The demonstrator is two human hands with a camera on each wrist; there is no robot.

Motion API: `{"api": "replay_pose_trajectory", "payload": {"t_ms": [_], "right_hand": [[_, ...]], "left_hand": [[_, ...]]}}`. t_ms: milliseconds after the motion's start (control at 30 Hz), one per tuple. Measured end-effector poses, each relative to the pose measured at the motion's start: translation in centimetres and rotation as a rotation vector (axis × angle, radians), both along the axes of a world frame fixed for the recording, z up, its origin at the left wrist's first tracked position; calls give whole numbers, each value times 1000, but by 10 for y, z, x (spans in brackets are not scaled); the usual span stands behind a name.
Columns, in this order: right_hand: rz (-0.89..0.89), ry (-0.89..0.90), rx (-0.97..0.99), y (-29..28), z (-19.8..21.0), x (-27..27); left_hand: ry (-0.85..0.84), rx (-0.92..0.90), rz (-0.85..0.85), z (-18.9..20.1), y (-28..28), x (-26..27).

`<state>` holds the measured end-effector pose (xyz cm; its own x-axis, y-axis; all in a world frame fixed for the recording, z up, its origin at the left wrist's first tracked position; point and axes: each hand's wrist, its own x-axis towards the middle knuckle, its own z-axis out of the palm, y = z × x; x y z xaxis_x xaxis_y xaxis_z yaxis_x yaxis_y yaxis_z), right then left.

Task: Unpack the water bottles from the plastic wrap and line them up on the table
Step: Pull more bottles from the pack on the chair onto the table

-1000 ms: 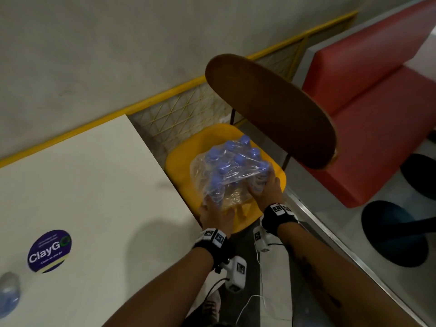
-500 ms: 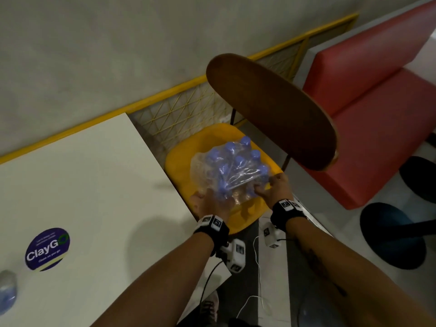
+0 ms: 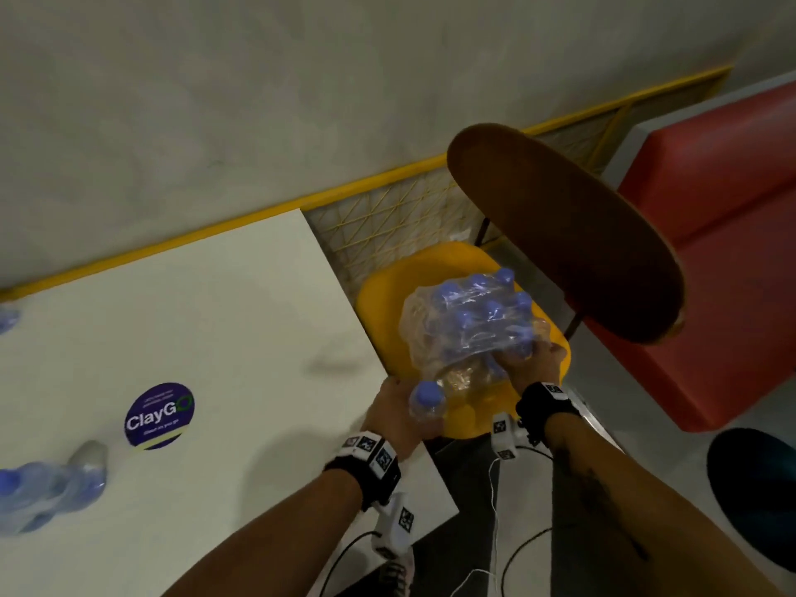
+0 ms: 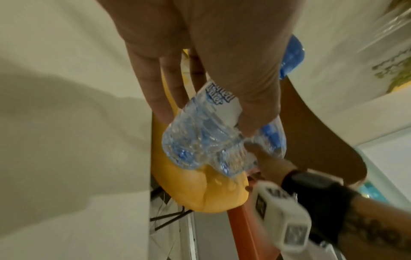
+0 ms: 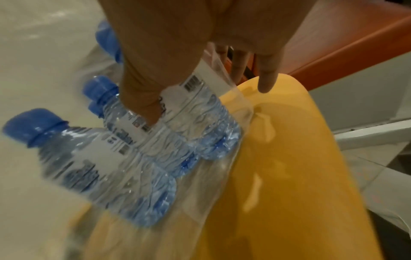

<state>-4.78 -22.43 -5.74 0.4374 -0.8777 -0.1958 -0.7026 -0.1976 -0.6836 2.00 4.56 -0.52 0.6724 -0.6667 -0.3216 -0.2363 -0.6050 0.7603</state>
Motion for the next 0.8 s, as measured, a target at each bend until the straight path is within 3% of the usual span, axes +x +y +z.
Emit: {"api": "replay_pose_trajectory", "payload": {"t_ms": [100, 200, 300, 367, 500, 633, 800], "right_hand": [[63, 57, -122, 23, 6, -20], [182, 51, -99, 71, 25, -40], [421, -74, 6, 132, 39, -43], [607, -29, 10, 171, 36, -34], [979, -55, 130, 284, 33, 8], [1256, -81, 200, 403, 47, 61], [1410, -79, 235, 530, 51, 105]], "left_hand": [[-19, -88, 116, 6, 63, 10], [-40, -107, 212, 7, 145, 21], [-42, -33, 341, -15, 246, 30], [-47, -11, 463, -19, 306, 28], [-68, 18, 763, -7, 408, 12], [-55, 115, 886, -24, 492, 13], [-67, 109, 998, -18, 534, 22]]}}
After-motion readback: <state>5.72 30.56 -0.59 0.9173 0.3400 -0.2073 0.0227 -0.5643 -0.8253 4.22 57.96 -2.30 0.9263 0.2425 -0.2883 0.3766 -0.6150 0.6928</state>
